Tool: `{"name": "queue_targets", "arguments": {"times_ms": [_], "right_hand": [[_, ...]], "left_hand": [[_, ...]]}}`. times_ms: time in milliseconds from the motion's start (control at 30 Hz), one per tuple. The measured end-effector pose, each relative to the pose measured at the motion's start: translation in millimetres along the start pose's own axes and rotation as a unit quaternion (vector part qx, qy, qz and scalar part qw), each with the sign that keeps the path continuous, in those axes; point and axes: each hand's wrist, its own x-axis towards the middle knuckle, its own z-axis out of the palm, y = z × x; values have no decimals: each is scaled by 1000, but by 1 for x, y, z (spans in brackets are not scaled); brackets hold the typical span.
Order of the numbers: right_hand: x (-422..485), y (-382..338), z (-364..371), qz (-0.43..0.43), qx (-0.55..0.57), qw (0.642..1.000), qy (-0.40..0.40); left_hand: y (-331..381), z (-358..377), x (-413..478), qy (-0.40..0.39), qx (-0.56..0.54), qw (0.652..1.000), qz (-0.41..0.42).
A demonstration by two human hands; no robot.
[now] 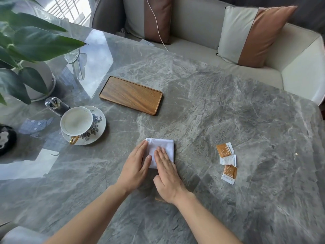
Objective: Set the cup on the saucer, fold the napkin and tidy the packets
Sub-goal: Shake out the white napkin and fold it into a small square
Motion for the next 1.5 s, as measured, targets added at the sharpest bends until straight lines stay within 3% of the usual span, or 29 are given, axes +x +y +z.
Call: {"name": "queue_targets", "arguments": {"times_ms": [67,133,233,400,600,700,767,867,1000,1200,1267,1367,1500], "right_hand": [[0,-1,-2,-10,-5,1000,-9],[3,1,-6,-14,-13,999,33],[10,7,-13,21,-105,989,100],[18,18,-9,64,-250,966,23],[17,17,-15,61,-257,964,16],[14,13,-26,99,-191,972,97],[15,10,-33,156,-178,957,165],[21,7,-39,235,-146,950,143],[30,1,-40,291,-47,947,125],[23,-5,-42,257,168,939,157],[20,-4,-46,254,242,923,158],[24,-5,-54,242,355,894,126],[37,-11,-66,214,569,792,51]], "left_hand": [[-5,4,-2,-17,83,995,44],[-8,7,-4,-40,168,982,71],[-10,10,-9,-41,251,967,31],[-12,10,-7,-63,316,943,79],[-8,-1,2,-105,366,922,70],[0,-6,2,-106,335,934,61],[10,-4,3,-70,291,954,21],[28,4,6,5,277,957,-84],[47,16,11,10,275,942,-190],[66,12,21,29,144,934,-326],[68,4,23,9,104,924,-367],[65,-10,22,-1,-76,918,-389],[55,-35,19,-36,-253,885,-389]]}}
